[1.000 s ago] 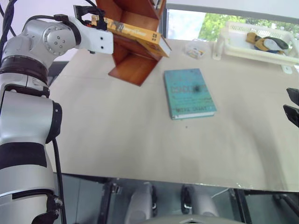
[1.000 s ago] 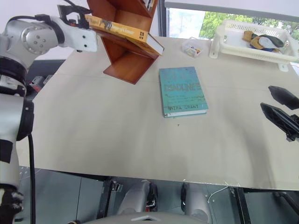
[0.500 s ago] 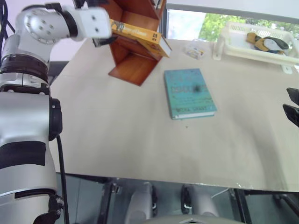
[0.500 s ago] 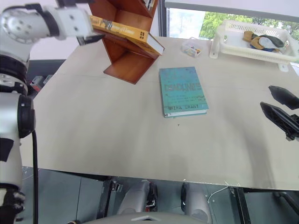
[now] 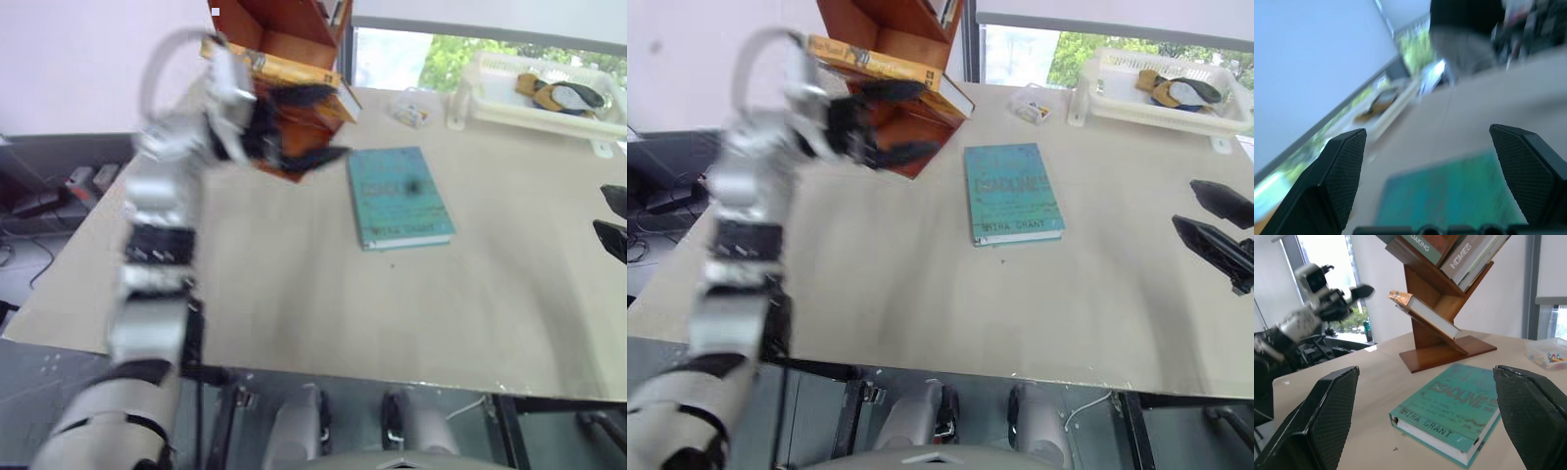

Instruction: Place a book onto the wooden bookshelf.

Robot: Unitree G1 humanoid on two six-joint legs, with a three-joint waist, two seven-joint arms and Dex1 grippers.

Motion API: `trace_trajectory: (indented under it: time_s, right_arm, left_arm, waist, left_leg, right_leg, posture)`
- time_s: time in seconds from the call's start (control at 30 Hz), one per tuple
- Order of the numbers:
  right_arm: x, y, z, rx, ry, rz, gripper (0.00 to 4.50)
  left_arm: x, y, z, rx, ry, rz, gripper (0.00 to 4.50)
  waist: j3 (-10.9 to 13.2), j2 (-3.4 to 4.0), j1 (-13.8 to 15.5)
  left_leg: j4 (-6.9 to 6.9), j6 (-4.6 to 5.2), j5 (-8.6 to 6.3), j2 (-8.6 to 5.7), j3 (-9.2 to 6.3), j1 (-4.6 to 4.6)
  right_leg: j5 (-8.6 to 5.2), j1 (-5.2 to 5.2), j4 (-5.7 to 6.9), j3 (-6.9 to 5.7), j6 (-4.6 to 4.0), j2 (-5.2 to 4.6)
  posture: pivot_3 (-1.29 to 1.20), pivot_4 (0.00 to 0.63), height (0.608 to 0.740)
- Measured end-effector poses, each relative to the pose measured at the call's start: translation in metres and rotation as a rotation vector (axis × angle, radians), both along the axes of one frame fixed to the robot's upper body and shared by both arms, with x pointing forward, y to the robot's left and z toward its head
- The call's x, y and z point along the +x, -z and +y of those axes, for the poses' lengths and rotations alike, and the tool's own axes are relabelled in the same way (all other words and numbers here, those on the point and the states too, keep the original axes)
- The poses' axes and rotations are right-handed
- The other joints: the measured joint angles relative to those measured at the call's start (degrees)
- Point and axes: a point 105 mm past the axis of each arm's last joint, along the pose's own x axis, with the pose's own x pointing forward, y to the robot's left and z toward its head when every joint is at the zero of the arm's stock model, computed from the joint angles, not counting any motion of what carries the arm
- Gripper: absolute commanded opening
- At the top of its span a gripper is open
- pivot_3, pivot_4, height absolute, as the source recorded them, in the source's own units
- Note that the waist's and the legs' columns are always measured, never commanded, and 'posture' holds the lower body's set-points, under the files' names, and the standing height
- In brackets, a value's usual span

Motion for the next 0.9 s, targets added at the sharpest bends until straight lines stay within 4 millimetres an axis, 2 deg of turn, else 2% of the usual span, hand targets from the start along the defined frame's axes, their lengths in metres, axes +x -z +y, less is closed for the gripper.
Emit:
trace_trajectory:
  time_s: [0.07,0.1,0.13,0.2,0.33,0.4,0.5,0.63,0.9]
  right_arm:
    - [-0.002,-0.003,-0.003,-0.007,0.013,-0.009,4.50]
    - [-0.002,-0.004,-0.004,-0.007,0.016,-0.011,4.50]
    - [-0.002,-0.005,-0.004,-0.012,0.018,-0.013,4.50]
    - [-0.002,-0.005,-0.005,-0.011,0.019,-0.012,4.50]
    - [-0.001,-0.007,-0.004,-0.011,0.016,-0.021,4.50]
    - [0.000,-0.007,-0.003,-0.011,0.014,-0.022,4.50]
    - [0.000,-0.008,-0.003,-0.011,0.013,-0.025,4.50]
    - [0.000,-0.008,-0.003,-0.012,0.014,-0.025,4.50]
    - [0.000,-0.007,-0.003,-0.012,0.017,-0.019,4.50]
  left_arm:
    - [0.005,0.018,-0.022,-0.090,-0.047,0.102,4.44]
    - [0.007,0.019,-0.026,-0.109,-0.057,0.115,4.44]
    - [0.015,0.020,-0.041,-0.178,-0.133,0.150,4.44]
    - [0.022,0.021,-0.049,-0.222,-0.196,0.143,4.44]
    - [0.055,0.031,-0.064,-0.296,-0.403,0.139,4.44]
    - [0.076,0.019,-0.062,-0.319,-0.539,0.092,4.44]
    - [0.090,0.005,-0.055,-0.360,-0.663,0.018,4.44]
    - [0.105,0.011,-0.035,-0.376,-0.818,0.018,4.44]
    - [0.109,0.014,-0.031,-0.370,-0.875,-0.002,4.44]
  waist:
    - [0.03,-0.05,0.00]
    - [0.03,-0.06,0.01]
    - [0.04,-0.07,-0.05]
    - [0.03,-0.05,-0.04]
    - [0.07,-0.11,0.10]
    - [0.07,-0.11,-0.02]
    - [0.06,-0.10,-0.05]
    - [0.06,-0.11,-0.01]
    - [0.06,-0.10,-0.32]
  left_leg:
    - [-0.01,0.03,-0.01,-0.02,-0.04,0.00]
    - [-0.02,0.05,-0.03,-0.02,-0.04,0.01]
    - [-0.09,0.17,-0.10,-0.02,-0.05,0.08]
    - [-0.18,0.18,-0.11,-0.03,-0.04,0.25]
    - [-0.25,0.20,-0.13,0.01,-0.10,0.41]
    - [-0.25,0.21,-0.14,0.02,-0.08,0.37]
    - [-0.33,0.30,-0.20,0.03,-0.05,0.34]
    - [-0.34,0.34,-0.23,0.02,-0.07,0.12]
    - [-0.33,0.34,-0.23,0.10,-0.04,-0.01]
  right_leg:
    - [0.02,0.01,-0.06,-0.02,0.01,0.04]
    - [0.02,0.02,-0.07,-0.01,0.01,0.04]
    - [0.01,0.04,-0.09,-0.02,0.00,0.09]
    - [0.00,0.15,-0.10,0.00,-0.01,0.10]
    - [-0.17,0.35,-0.24,-0.08,-0.13,0.10]
    - [-0.18,0.36,-0.38,-0.07,-0.10,0.09]
    - [-0.06,0.36,-0.49,-0.07,-0.20,0.07]
    - [0.04,0.19,-0.56,-0.11,-0.05,0.06]
    - [0.03,-0.01,-0.49,-0.15,-0.06,0.11]
  posture:
    - [0.00,0.150,0.712]
    - [0.00,0.150,0.712]
    - [0.00,0.150,0.712]
    - [0.00,0.150,0.712]
    - [0.00,0.150,0.712]
    - [0.00,0.150,0.712]
    - [0.00,0.150,0.712]
    - [0.00,0.150,0.712]
    - [0.00,0.150,0.712]
